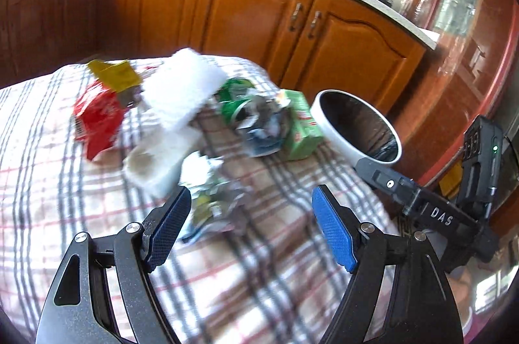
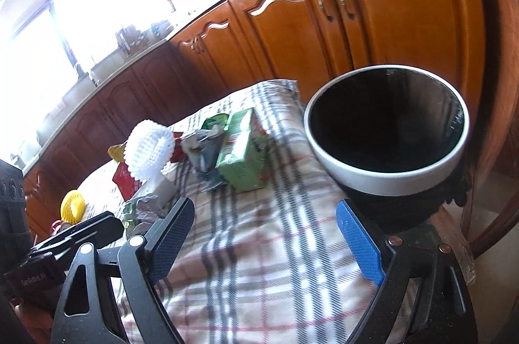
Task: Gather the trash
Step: 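Grasp crumpled white paper with the left tool while the right tool grasps the green juice carton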
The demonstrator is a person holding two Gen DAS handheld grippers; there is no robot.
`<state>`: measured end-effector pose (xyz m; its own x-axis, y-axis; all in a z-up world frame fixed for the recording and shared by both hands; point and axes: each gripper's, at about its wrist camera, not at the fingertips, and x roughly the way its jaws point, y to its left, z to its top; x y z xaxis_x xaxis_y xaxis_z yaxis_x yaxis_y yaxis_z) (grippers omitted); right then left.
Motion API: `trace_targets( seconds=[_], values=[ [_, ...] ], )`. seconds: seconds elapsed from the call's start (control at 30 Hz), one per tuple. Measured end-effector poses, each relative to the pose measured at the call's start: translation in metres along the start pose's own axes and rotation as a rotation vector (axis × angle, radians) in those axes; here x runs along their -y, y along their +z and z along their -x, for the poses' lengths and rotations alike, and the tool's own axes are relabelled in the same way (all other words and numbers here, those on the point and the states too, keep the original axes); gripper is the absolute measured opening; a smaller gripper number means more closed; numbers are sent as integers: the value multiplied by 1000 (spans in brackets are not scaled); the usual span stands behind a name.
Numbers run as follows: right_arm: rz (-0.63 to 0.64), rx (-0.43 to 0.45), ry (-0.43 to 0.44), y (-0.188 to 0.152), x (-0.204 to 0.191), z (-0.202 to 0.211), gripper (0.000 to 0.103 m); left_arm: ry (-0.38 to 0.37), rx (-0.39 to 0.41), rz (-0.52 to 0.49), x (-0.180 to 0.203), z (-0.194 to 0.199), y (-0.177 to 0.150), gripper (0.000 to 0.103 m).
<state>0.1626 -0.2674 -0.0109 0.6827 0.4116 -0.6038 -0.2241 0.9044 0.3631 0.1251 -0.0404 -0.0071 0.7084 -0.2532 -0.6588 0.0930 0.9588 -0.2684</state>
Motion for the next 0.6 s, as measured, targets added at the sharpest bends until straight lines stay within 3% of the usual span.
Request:
trace_targets(
  seconds=[0.27,0.33,0.4,0.6],
  values=[
    [59,-26,-22,7,-17,-24,88,54,-48,11,-23,-11,-1,79],
    [69,-38,-22,10,-19,-33,77,61,-61,-1,-23,-17,-1,78],
    [79,-55,-25,14,-20,-42,73,60,-75,-8,-24,-23,-1,77],
    [107,-100,-38,25,-22,-73,59,38,-134,-15,-26,-41,-4,47]
  ],
)
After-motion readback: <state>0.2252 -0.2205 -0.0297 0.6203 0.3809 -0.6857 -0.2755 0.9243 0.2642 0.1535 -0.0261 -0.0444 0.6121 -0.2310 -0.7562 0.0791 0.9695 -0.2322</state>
